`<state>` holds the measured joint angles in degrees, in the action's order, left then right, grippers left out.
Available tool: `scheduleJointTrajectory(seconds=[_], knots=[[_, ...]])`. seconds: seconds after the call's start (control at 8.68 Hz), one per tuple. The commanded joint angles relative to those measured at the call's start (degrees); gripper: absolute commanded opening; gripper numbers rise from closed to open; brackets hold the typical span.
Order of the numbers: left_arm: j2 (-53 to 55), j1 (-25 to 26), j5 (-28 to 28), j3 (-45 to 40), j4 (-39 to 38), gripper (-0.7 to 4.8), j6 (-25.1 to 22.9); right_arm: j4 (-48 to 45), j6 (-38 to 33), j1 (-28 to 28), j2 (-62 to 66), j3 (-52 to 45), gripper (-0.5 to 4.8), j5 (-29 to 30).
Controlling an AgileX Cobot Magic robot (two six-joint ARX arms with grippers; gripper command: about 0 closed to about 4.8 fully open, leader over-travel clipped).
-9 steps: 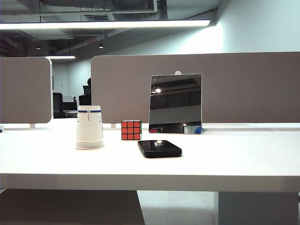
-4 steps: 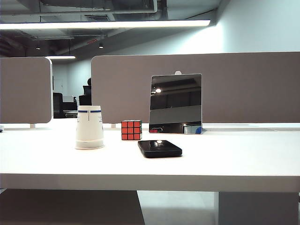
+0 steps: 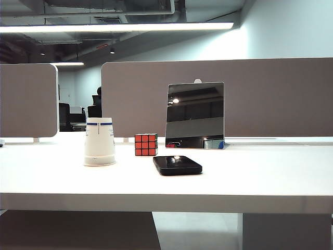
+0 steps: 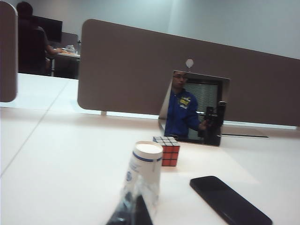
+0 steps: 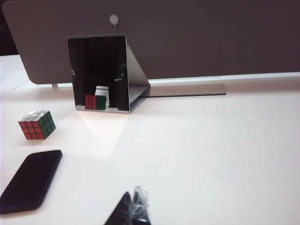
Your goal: Carefully pick up the cup on the right and stack it on top of the cup on the left.
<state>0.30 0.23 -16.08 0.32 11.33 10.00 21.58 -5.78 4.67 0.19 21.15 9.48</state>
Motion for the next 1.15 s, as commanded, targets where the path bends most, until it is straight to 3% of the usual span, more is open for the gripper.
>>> scheduleJointTrajectory(seconds=[0.12, 0.23, 0.81, 1.04, 1.15], knots=[[0.0, 0.0, -2.0, 0.1, 0.7, -0.06, 0.1, -8.5, -0.8, -0.3, -0.1, -9.2, -0.06, 7.7], [0.0, 0.0, -2.2, 0.1, -0.1, -0.06, 0.1, -17.6, -4.5, -0.3, -0.1, -15.1, -0.06, 12.8], [0.0, 0.0, -2.2, 0.1, -0.3, -0.06, 0.1, -19.7, -7.5, -0.4, -0.2, -21.0, -0.06, 16.2], [0.0, 0.0, -2.2, 0.1, -1.5, -0.06, 0.1, -22.4, -7.5, -1.6, -0.2, -21.0, -0.06, 14.4], [0.0, 0.0, -2.2, 0.1, -1.7, -0.06, 0.1, -22.4, -7.3, -8.5, -0.2, -21.0, -0.06, 7.5]])
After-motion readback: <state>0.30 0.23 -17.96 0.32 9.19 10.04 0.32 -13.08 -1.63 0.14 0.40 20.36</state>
